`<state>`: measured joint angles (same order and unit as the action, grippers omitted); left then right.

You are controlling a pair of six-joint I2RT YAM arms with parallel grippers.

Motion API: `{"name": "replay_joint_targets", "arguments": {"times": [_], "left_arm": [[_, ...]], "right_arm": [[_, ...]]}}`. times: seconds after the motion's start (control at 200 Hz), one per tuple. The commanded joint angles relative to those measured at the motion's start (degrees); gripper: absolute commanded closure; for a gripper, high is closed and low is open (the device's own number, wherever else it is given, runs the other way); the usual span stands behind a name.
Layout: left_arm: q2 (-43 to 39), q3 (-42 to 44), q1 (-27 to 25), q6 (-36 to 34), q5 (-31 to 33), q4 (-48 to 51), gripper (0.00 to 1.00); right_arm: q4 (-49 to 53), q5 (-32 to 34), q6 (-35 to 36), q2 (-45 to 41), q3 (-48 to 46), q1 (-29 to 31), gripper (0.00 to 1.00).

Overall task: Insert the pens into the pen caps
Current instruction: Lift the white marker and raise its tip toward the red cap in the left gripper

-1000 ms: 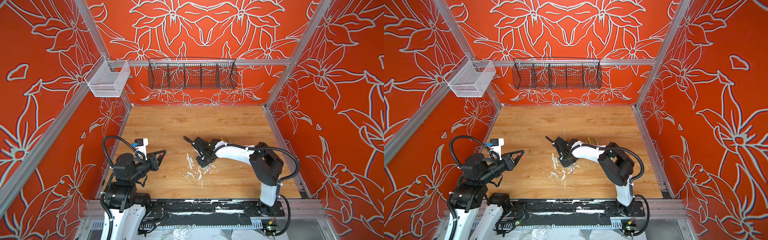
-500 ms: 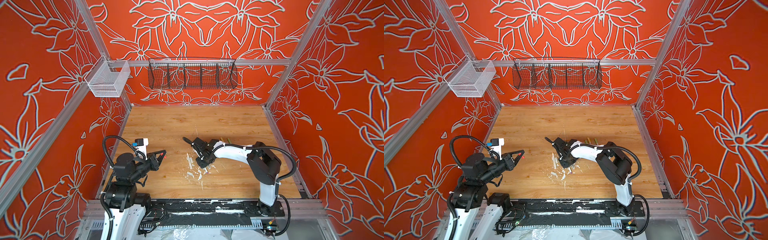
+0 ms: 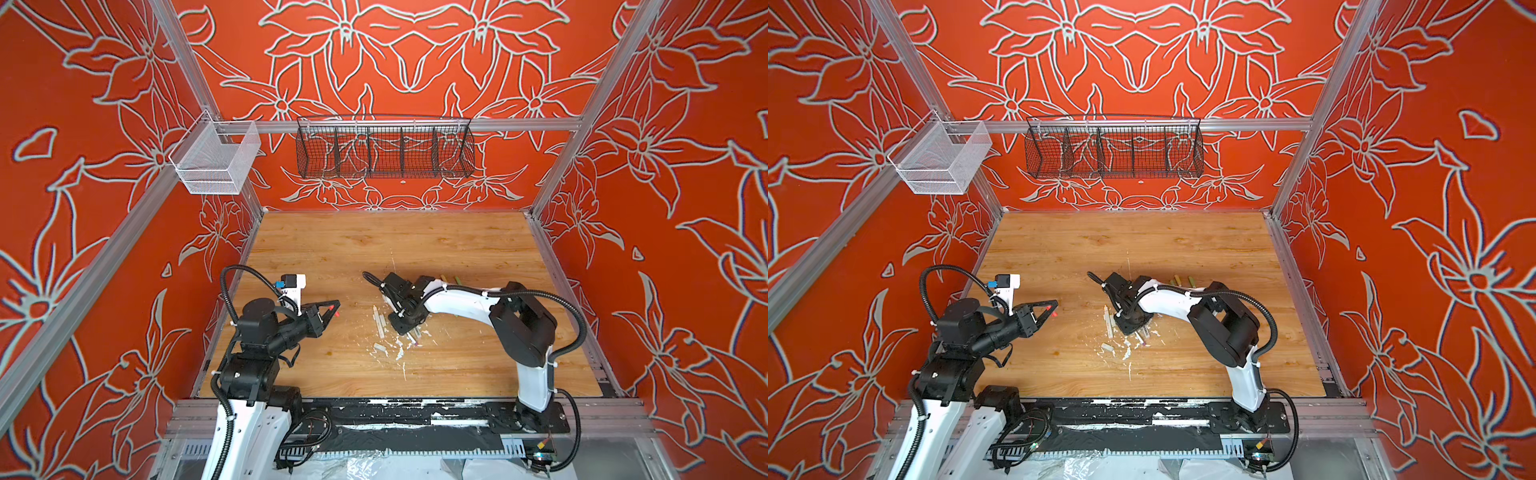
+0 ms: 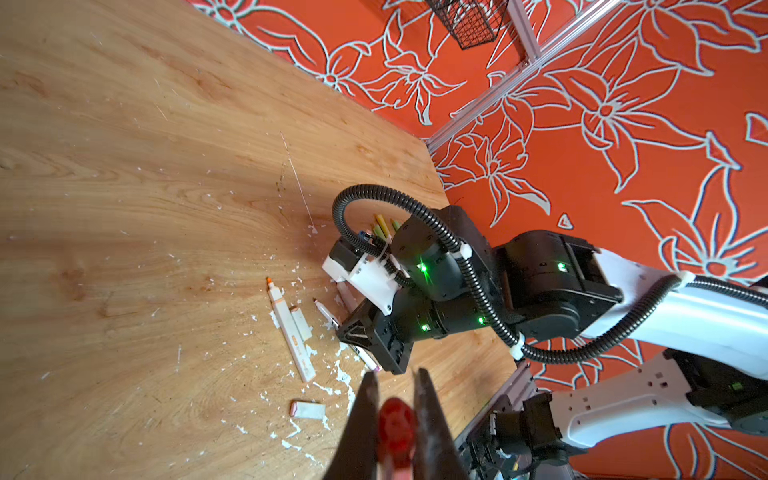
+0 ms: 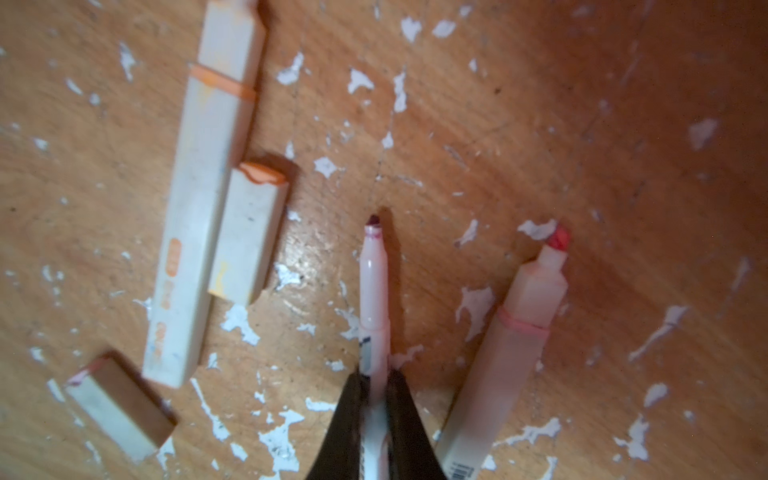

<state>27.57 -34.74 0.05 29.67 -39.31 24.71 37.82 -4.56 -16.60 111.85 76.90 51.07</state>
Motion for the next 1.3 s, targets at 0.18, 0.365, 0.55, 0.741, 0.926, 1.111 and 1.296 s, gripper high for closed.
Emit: {"name": "replay_joint_targets", "arguments": {"times": [0.18,0.365,0.55,0.741,0.926,1.111,1.296], "left_arm": [[1.95,2.19,1.47,2.50,-6.07,-8.81,1.00],[5.41,3.45,5.31,5.60,-12.92,-14.06,1.00],[6.81,4.94,7.12,8.46,-16.13,-18.67,1.00],[8.54,5.21,7.37,9.59,-18.42,-20.41,1.00],[10.00,5.32,7.34,9.62,-19.77,-20.98,1.00],[10.22,5.63,7.35,10.03,-20.59,-21.74,1.00],[10.48,5.94,7.31,10.58,-21.38,-22.59,1.00]], "right_arm": [[-15.72,-20.81,8.60,-14.61,-8.54,0.19,0.90],[-23.70,-32.47,10.24,-19.64,-12.25,0.35,0.90],[-25.53,-38.70,13.13,-21.19,-12.27,1.99,0.91],[-26.75,-38.97,13.45,-21.07,-11.26,3.42,0.92],[-31.23,-38.61,11.28,-22.02,-12.54,3.51,0.93],[-32.95,-37.07,10.02,-22.16,-12.39,3.49,0.94],[-32.73,-35.88,10.18,-21.76,-11.52,3.56,0.94]]}}
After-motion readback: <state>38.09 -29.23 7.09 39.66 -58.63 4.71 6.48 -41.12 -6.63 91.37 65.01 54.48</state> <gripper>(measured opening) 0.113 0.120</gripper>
